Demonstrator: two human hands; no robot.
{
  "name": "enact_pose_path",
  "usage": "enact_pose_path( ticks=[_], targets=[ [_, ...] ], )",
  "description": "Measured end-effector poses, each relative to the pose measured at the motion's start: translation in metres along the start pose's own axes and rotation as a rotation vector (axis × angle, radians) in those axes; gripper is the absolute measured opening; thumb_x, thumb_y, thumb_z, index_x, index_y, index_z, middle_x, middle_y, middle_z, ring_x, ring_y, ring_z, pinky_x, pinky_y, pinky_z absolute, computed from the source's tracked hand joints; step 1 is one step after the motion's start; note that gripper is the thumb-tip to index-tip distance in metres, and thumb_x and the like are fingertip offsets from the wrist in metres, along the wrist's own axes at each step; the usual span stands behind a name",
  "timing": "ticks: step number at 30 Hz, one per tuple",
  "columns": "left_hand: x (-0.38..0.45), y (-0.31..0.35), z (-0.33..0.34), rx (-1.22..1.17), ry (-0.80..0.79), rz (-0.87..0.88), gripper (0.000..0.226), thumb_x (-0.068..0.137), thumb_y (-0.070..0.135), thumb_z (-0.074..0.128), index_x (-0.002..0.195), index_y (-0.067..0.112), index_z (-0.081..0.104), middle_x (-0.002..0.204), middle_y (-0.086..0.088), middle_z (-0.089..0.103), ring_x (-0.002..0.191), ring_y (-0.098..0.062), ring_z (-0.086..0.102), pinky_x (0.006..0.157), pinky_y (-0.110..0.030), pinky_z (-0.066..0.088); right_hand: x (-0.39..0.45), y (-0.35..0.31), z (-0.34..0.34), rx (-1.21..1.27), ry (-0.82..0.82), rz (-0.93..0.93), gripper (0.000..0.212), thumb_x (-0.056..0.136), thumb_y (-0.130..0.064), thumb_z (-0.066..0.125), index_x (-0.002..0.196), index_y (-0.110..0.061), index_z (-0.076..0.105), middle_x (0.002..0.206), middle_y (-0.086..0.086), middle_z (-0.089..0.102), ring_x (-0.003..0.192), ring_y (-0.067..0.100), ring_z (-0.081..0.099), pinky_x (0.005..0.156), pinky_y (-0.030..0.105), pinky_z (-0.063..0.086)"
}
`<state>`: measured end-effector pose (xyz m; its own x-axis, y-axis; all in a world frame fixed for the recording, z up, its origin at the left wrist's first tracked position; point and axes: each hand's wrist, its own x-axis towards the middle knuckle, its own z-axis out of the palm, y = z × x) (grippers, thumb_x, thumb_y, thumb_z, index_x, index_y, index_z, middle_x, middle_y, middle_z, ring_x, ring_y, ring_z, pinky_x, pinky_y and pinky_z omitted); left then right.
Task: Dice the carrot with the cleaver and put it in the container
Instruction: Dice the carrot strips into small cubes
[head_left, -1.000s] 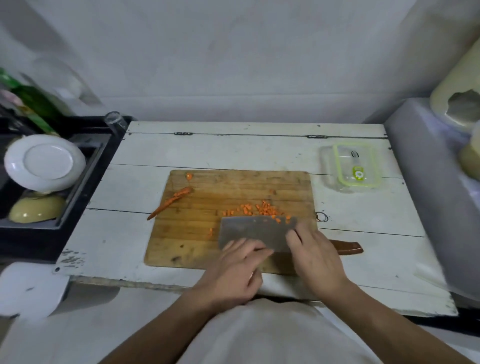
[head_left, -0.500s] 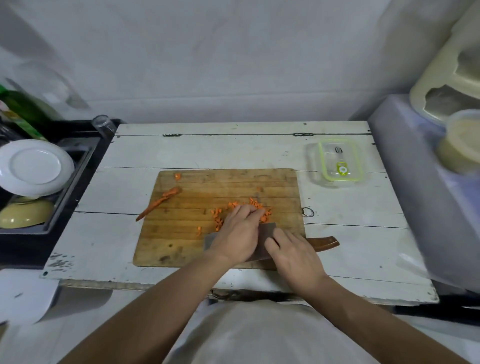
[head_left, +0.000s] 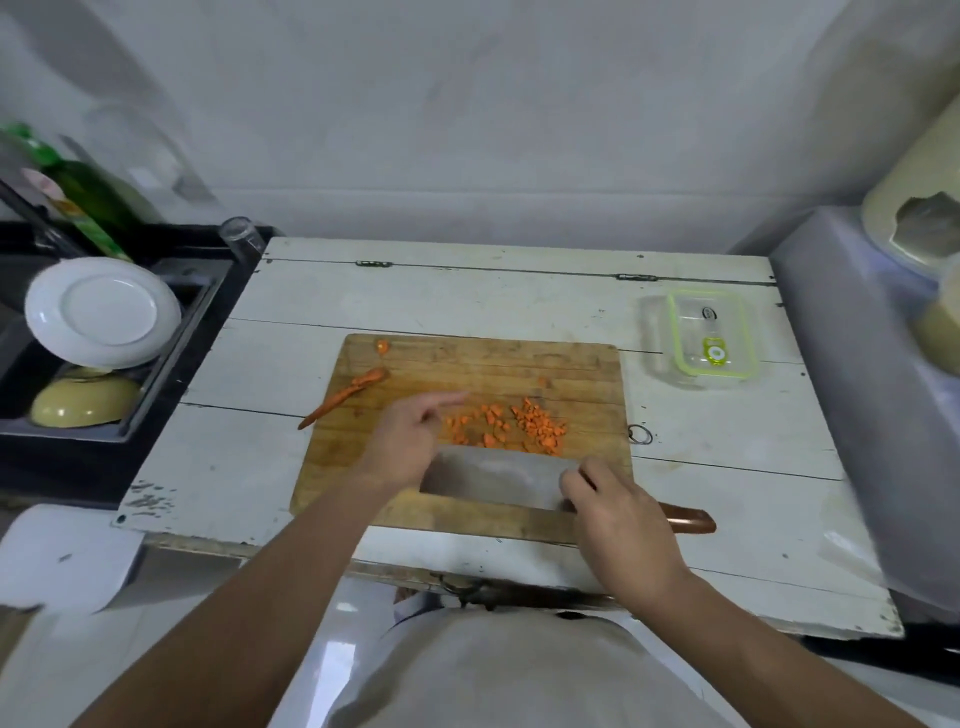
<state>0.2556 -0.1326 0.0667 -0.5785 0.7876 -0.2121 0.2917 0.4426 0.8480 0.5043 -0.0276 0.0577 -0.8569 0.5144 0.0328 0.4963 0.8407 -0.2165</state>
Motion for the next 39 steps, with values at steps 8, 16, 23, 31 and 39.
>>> enact_pose_path(
  ticks=[8,16,23,31,39],
  targets=[
    [-0.022,-0.053,-0.087,-0.296,0.603,-0.332,0.032,0.096,-0.002,0.046,0.089,0.015,0.073,0.087,-0.007,0.073,0.077,-0.022,0.066,0.072,-0.035,0.055,0.033,-0.054,-0.016,0.260,-0.220,0.079,0.006,0.102,-0.022,0.048,0.107,-0.020,0.050,0.089,-0.003,0.048,0.082,0.028,0.059,0.059,0.038,0.039],
    [-0.025,-0.089,-0.069,0.002,0.325,-0.352,0.040,0.097,-0.005,0.043,0.114,0.020,0.069,0.115,0.004,0.065,0.106,-0.015,0.060,0.089,-0.018,0.047,0.059,-0.154,0.015,0.208,-0.305,0.218,0.025,0.097,-0.004,0.044,0.120,-0.012,0.048,0.108,0.011,0.060,0.088,0.036,0.064,0.065,0.042,0.046],
    [-0.023,-0.092,-0.055,0.159,0.121,-0.220,0.034,0.101,0.006,0.050,0.123,0.025,0.068,0.125,0.011,0.067,0.118,-0.014,0.061,0.096,-0.025,0.046,0.055,-0.108,0.011,0.142,-0.158,0.520,0.023,0.090,0.003,0.047,0.106,-0.014,0.049,0.092,0.011,0.063,0.063,0.027,0.049,0.052,0.034,0.038],
    [-0.018,-0.071,-0.040,0.137,0.017,-0.141,0.032,0.102,0.004,0.052,0.123,0.021,0.068,0.122,0.008,0.062,0.107,-0.006,0.054,0.091,-0.019,0.042,0.061,-0.060,-0.001,0.210,-0.094,0.725,0.010,0.093,-0.011,0.049,0.096,-0.019,0.054,0.080,0.006,0.059,0.067,0.027,0.050,0.055,0.032,0.039],
    [-0.021,-0.063,-0.032,0.209,-0.110,-0.098,0.030,0.103,0.008,0.052,0.119,0.026,0.069,0.120,0.011,0.062,0.107,-0.006,0.057,0.086,-0.015,0.042,0.061,-0.033,-0.026,0.931,0.083,0.858,0.011,0.095,-0.002,0.052,0.097,-0.008,0.062,0.078,0.018,0.069,0.058,0.029,0.069,0.051,0.037,0.055]
  ],
)
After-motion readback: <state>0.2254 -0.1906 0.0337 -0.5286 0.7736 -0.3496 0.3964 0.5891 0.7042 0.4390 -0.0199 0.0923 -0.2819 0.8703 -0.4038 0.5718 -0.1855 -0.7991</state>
